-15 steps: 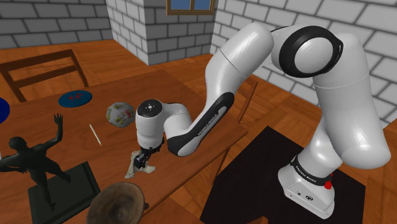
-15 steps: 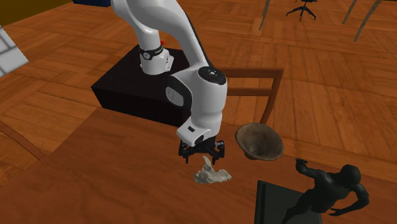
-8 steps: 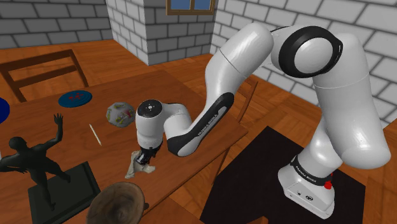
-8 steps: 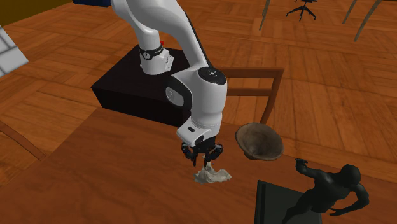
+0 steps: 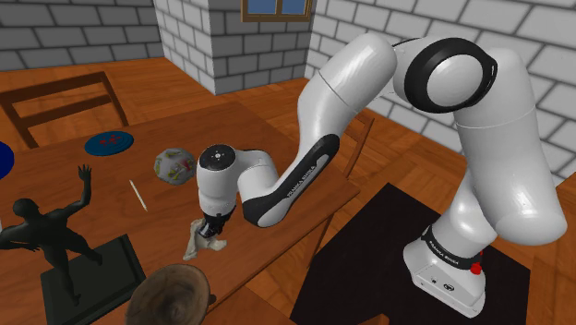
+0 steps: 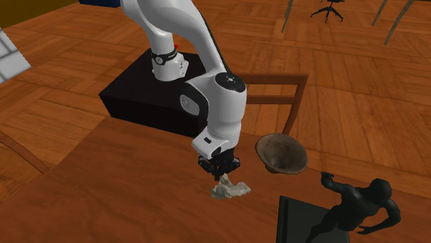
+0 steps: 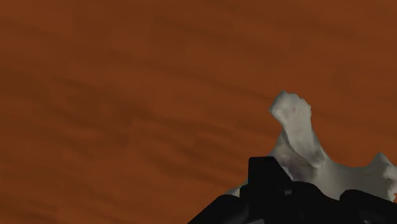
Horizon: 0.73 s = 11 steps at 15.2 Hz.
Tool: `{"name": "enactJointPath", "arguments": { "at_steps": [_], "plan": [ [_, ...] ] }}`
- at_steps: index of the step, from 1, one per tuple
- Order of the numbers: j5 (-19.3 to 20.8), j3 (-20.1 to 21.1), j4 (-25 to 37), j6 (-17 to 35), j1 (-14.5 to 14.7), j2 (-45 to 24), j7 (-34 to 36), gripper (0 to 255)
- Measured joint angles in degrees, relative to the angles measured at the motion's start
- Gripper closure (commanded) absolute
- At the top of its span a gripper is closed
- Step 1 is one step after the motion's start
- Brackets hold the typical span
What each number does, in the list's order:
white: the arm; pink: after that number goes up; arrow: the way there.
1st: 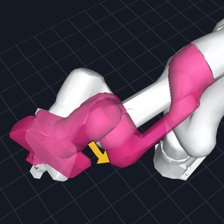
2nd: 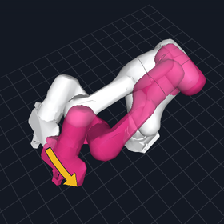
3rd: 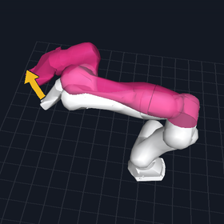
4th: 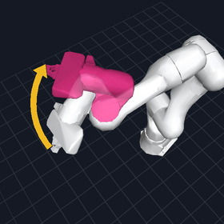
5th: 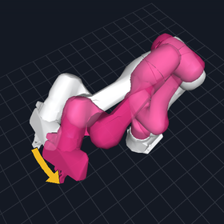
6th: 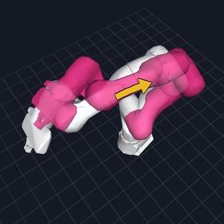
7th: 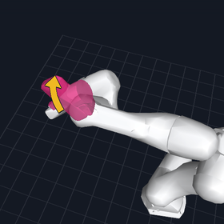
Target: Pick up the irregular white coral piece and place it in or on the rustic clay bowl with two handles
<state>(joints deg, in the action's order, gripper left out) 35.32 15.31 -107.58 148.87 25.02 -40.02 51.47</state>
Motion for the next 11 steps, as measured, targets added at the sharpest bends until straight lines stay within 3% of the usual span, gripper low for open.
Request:
{"name": "enactJointPath", "arguments": {
  "at_steps": [2, 4, 8, 11],
  "plan": [
    [-2.1, 1.3, 1.7, -1.9, -1.0, -0.6, -0.7, 0],
    [-10.2, 5.1, 8.6, -9.4, -4.1, -2.9, -2.0, 0],
    [-24.9, 9.3, 28.5, -27.4, -8.3, -11.3, -0.3, 0],
    [-27.2, 9.8, 32.2, -29.7, -8.7, -14.0, 0.8, 0]
  ]
}}
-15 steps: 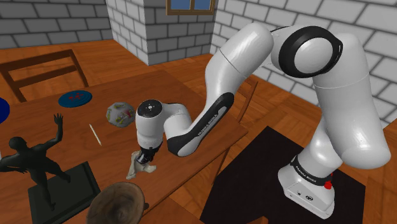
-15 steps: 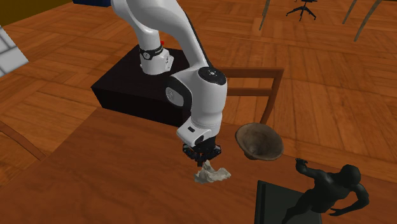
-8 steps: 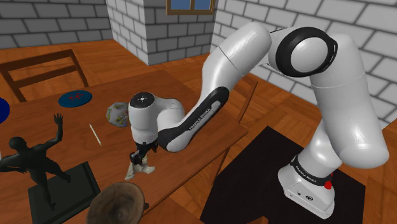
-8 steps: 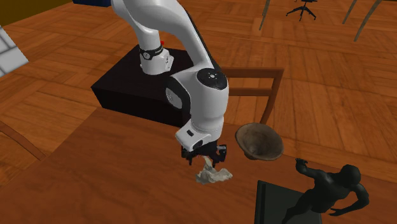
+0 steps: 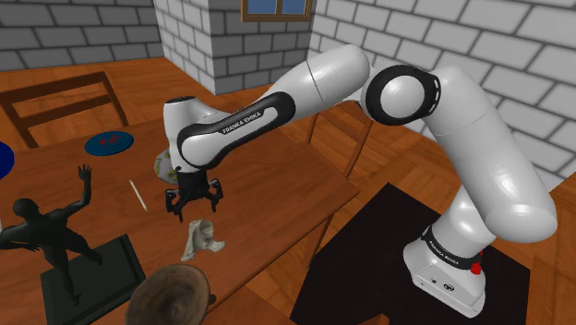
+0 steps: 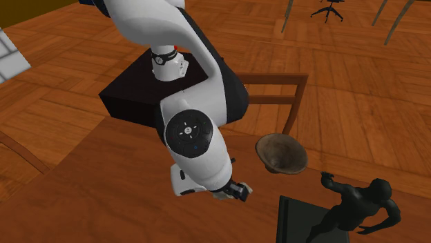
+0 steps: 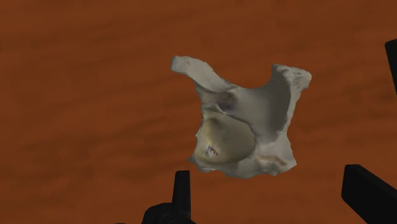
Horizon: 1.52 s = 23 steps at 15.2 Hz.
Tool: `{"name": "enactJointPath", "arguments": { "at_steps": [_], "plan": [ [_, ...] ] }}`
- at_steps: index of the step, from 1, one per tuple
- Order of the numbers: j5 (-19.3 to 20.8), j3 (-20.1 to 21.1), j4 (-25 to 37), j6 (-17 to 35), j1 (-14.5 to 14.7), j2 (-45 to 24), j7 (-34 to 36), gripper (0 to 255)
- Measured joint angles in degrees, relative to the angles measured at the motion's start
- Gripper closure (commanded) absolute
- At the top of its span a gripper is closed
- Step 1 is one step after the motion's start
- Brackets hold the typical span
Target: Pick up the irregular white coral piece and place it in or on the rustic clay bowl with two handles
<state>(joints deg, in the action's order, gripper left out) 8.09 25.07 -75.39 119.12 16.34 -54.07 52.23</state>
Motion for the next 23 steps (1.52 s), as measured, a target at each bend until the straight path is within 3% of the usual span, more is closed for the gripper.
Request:
{"name": "enactJointPath", "arguments": {
  "at_steps": [11, 12, 23],
  "plan": [
    [0.1, -0.3, -0.2, 2.3, 0.6, -2.3, 0.4, 0],
    [0.1, -0.3, -0.2, 2.3, 0.6, -2.4, 0.4, 255],
    [0.0, -0.2, -0.3, 2.2, 0.5, -2.0, 0.4, 255]
  ]
}}
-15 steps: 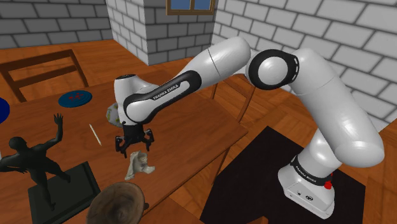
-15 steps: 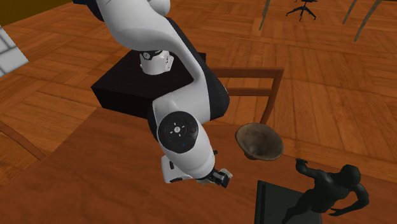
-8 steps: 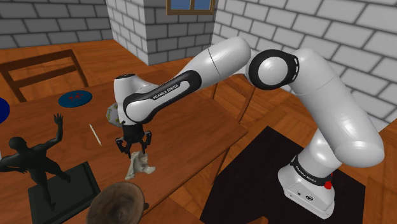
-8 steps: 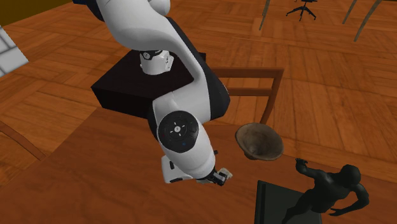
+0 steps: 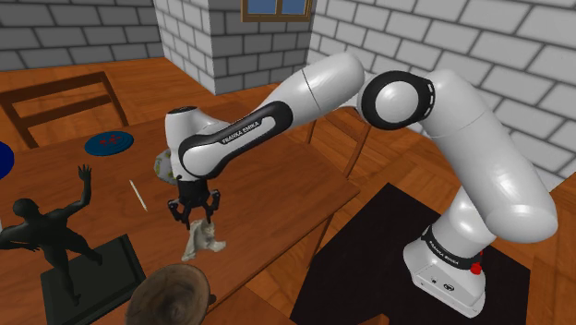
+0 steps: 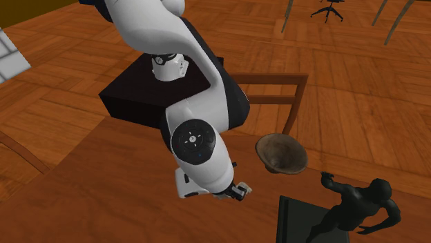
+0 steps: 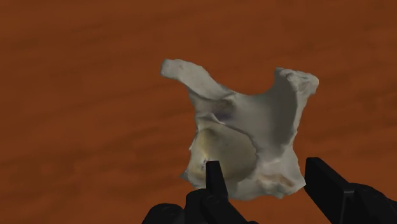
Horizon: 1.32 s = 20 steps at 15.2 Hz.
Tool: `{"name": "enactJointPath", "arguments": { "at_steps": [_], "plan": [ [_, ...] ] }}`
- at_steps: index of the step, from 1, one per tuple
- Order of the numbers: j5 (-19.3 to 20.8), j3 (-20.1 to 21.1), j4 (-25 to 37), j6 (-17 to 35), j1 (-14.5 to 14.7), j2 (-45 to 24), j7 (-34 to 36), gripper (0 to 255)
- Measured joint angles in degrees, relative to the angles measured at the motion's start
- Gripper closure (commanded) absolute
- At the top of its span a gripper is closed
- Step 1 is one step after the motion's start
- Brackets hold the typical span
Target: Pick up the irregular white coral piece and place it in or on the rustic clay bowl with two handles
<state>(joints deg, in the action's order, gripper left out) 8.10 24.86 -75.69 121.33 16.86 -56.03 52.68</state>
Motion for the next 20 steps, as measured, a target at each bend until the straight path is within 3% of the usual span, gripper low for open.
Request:
{"name": "enactJointPath", "arguments": {
  "at_steps": [17, 18, 20],
  "plan": [
    [-1.7, 1.8, -0.6, -7.0, -1.4, 7.6, 0.8, 255],
    [-1.7, 1.8, -0.6, -7.0, -1.4, 7.7, 0.8, 0],
    [-1.4, 1.5, 0.6, -7.3, -1.1, 6.7, 0.7, 0]
  ]
}}
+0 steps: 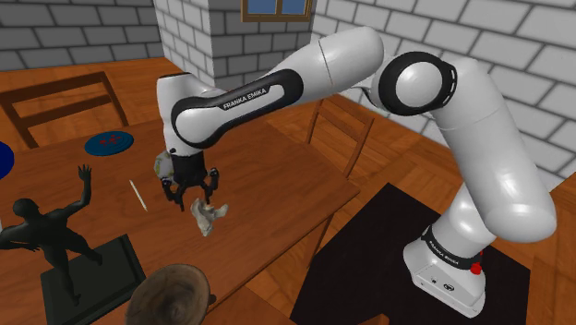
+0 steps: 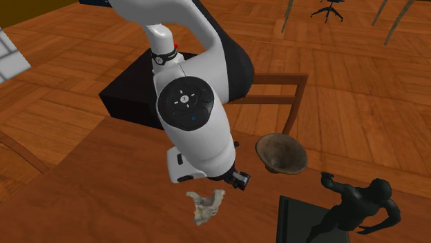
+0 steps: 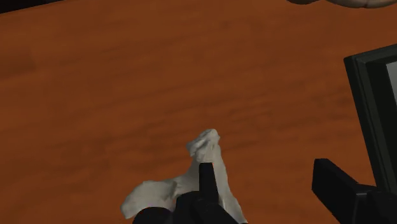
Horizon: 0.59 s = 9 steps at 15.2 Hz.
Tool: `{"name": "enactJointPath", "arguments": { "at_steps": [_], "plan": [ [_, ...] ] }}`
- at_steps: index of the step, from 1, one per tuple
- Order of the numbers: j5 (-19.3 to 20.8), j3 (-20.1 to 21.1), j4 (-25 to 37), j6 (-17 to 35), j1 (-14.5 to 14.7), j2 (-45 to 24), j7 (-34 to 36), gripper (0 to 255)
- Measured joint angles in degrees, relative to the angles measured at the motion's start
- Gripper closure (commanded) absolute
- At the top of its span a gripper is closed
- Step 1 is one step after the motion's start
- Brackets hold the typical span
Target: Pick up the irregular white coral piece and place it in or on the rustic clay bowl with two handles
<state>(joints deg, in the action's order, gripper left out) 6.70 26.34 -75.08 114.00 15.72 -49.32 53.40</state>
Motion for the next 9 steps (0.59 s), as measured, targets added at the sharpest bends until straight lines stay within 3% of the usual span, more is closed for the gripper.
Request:
{"name": "enactJointPath", "arguments": {
  "at_steps": [4, 7, 9],
  "plan": [
    [1.8, -2.5, 11.3, -3.8, 2.1, -7.9, -0.4, 0],
    [3.0, -4.5, 25.3, -9.3, 4.6, -16.6, -1.3, 0],
    [3.4, -5.5, 31.2, -11.0, 5.3, -21.0, -2.1, 0]
  ]
}}
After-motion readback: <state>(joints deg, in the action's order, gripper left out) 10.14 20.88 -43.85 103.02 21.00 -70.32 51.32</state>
